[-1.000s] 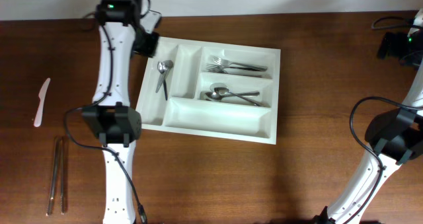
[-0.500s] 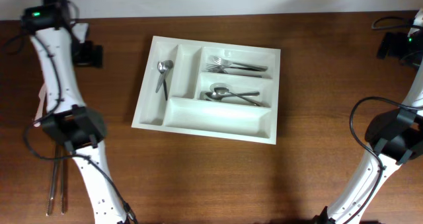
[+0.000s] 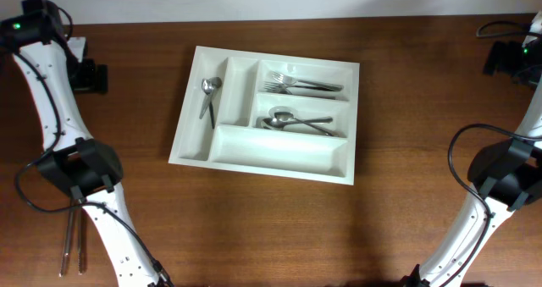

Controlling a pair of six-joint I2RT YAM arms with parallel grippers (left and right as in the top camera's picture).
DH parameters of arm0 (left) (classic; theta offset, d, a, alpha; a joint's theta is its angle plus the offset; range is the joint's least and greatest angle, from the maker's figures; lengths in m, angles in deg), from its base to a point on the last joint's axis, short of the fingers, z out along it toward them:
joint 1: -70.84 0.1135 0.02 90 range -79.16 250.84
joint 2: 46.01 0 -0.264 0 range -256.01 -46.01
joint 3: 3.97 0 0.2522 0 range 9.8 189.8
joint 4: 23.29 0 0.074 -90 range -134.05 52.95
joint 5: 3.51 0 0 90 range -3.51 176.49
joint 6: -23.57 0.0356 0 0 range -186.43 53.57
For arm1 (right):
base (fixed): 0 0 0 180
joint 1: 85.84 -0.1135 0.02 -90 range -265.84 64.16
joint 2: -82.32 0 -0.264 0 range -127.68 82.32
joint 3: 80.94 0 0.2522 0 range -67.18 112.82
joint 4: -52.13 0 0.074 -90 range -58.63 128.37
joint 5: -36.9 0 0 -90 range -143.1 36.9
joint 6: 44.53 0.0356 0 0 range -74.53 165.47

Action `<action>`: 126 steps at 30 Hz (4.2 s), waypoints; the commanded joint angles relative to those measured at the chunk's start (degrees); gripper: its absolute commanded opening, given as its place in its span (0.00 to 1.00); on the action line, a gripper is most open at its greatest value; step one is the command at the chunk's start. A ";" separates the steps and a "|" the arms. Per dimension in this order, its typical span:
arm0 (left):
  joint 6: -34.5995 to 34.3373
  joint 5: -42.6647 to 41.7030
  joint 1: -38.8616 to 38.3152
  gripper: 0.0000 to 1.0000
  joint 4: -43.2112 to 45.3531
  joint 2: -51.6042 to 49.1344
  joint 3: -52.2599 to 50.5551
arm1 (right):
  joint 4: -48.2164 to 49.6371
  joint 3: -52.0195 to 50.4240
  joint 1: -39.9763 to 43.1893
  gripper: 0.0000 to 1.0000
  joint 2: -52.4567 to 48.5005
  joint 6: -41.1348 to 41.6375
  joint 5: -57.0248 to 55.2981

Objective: Pack container
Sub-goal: 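Move the left gripper left over the white plastic knife, then lower the left gripper and close it on the knife handle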

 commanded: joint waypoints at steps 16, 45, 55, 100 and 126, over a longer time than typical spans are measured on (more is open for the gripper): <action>12.28 -4.66 15.10 1.00 2.03 1.11 -8.46 | 0.22 -0.22 -0.26 0.99 -0.33 0.52 -0.26; 17.14 -4.70 13.77 0.93 13.57 1.09 -21.31 | 0.22 -0.22 -0.31 0.99 -0.33 0.50 -0.28; 17.11 -4.72 14.36 0.94 14.32 1.05 -23.04 | 0.22 -0.22 -0.26 0.99 -0.33 0.50 -0.28; 17.14 -7.30 16.04 0.89 19.17 1.03 -28.39 | 0.22 -0.22 -0.26 0.99 -0.33 0.50 -0.28; 17.09 -8.33 16.02 0.04 21.20 1.03 -28.39 | 0.22 -0.22 -0.26 0.99 -0.33 0.50 -0.28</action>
